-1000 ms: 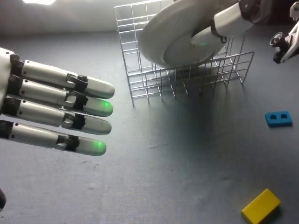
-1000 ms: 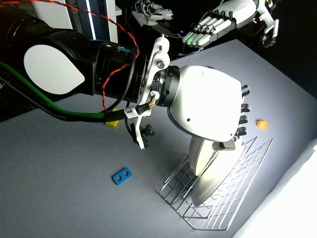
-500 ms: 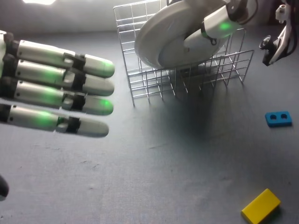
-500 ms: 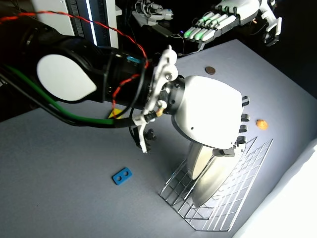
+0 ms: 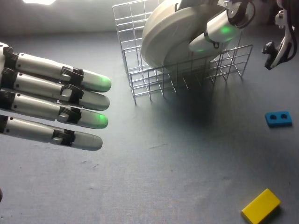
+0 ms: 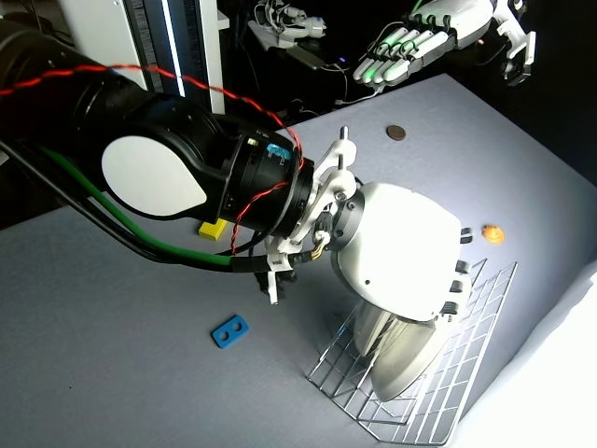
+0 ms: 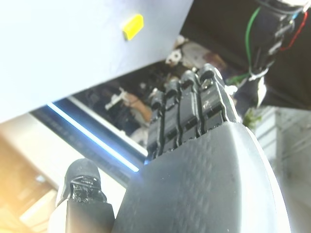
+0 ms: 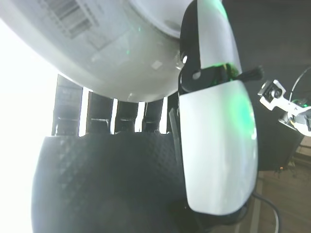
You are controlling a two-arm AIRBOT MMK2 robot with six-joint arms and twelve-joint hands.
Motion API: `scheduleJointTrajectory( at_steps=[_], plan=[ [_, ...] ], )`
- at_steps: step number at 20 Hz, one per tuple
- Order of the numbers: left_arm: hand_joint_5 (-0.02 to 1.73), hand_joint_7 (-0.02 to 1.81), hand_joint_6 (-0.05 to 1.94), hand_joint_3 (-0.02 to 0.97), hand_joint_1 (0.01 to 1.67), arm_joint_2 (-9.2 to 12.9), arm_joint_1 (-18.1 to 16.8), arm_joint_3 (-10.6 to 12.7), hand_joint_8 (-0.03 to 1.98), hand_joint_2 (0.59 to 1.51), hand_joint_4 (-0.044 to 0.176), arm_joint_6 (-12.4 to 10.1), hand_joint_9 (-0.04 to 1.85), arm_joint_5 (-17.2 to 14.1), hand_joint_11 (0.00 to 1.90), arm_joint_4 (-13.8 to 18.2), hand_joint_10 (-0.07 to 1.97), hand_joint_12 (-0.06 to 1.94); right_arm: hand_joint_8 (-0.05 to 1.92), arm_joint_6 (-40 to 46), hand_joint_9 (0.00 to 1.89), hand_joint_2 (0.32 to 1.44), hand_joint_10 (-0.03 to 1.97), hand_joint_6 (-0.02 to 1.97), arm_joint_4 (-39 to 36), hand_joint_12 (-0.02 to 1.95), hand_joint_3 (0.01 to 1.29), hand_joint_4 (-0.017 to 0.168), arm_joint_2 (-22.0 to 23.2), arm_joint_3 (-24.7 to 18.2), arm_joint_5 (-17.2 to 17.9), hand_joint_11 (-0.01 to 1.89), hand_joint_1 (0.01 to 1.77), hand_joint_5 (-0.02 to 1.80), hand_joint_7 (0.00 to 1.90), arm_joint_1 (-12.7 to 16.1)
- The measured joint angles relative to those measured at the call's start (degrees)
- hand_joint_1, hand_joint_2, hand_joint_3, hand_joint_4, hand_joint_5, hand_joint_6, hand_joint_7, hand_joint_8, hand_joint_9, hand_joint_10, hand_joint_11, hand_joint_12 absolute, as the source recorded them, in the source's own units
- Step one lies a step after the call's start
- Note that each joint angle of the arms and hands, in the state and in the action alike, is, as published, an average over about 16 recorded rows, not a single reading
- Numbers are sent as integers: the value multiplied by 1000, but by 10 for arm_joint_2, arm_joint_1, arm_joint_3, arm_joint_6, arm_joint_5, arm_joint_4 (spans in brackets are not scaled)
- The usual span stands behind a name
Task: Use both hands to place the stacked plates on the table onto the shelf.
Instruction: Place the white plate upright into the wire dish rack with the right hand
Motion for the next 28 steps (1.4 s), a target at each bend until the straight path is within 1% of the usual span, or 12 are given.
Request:
scheduleJointTrajectory(
  at_steps=[3,7,10,13,15,19,22,24,28],
  plan=[
    [111,95,13,16,22,0,0,-1,3,1129,2,1,53,-1,18,2,13,14,497,1,1183,971,12,870,0,859,14,-5,-1,1,1,814,1213,1019,1115,-4],
    [105,93,13,16,22,0,0,-2,3,1129,2,1,52,-2,20,3,13,19,340,1,1155,974,11,836,0,877,14,-5,-1,1,4,776,1208,1009,1108,-9],
    [92,83,13,16,22,0,0,-2,3,1129,2,2,45,-2,21,3,13,19,292,2,1113,981,11,690,0,892,14,-5,-1,1,5,726,1191,988,1083,-12],
    [86,78,13,16,22,0,0,-2,2,1129,2,2,40,-2,22,3,13,19,184,2,1068,989,11,538,1,914,14,-5,-1,1,7,672,1167,969,1054,-14],
    [84,78,13,17,22,0,0,-2,2,1129,2,2,37,-2,22,3,13,19,169,3,1038,994,11,439,1,929,14,-5,-1,1,7,636,1151,956,1034,-14],
    [72,68,13,17,22,0,-1,-2,3,1129,2,2,31,-2,21,2,13,19,13,4,979,1004,12,236,1,953,14,-5,-1,1,8,565,1118,933,1000,-16],
    [68,64,13,16,22,0,-2,-2,3,1129,2,3,26,-2,20,2,13,19,1,4,936,1010,12,84,2,954,14,-5,-1,1,10,535,1094,906,964,-17],
    [68,62,13,15,22,0,-3,-2,3,1129,2,3,24,-2,19,2,13,19,5,5,911,1013,12,35,2,953,14,-5,0,1,11,524,1087,888,938,-18],
    [70,65,13,15,22,0,-4,-2,3,1129,2,4,23,-2,17,2,13,19,5,6,862,1038,12,32,2,949,14,-5,1,0,12,500,1091,845,885,-19]
  ],
)
